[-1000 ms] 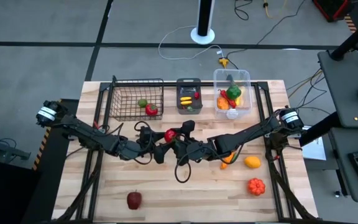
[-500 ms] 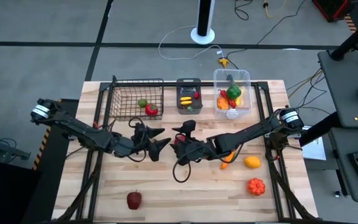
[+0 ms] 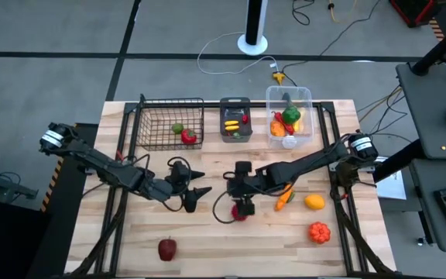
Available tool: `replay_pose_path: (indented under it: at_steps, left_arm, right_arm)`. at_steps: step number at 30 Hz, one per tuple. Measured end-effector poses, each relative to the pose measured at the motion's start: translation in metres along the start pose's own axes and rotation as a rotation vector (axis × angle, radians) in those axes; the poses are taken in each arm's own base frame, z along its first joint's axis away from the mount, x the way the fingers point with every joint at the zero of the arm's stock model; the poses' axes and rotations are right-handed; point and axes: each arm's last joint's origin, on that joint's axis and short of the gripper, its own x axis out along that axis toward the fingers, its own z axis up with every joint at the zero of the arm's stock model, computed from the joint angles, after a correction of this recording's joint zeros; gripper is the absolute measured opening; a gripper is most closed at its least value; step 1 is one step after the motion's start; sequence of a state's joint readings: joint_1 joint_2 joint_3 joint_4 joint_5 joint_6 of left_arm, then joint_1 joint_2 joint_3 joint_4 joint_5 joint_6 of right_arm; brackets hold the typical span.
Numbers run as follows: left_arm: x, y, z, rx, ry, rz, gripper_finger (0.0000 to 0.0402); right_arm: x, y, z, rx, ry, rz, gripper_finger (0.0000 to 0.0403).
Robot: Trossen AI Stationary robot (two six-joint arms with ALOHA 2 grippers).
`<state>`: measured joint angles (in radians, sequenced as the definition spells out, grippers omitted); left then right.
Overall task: Sort produce into baskets
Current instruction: Put the tomato into the black basket
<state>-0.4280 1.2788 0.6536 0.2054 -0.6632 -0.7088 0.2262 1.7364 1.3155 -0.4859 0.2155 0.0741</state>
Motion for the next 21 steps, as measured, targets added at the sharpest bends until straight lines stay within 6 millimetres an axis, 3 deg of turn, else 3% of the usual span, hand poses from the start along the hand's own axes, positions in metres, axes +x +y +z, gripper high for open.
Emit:
replay_pose_path:
  at_steps: [11,16,21]
  left_arm:
    - [-0.003,-0.004,-0.003,0.079,0.006,-0.019,0.0310]
    - [-0.003,-0.004,-0.003,0.082,0.005,-0.018,0.0310]
    - [-0.004,-0.005,-0.003,0.076,0.000,-0.026,0.0310]
  right_arm:
    - [-0.053,0.039,-0.010,0.042,0.057,0.230,0.0347]
    - [-0.049,0.052,-0.016,0.056,0.073,0.173,0.0347]
    - [-0.031,0.056,-0.022,0.093,0.123,0.136,0.0348]
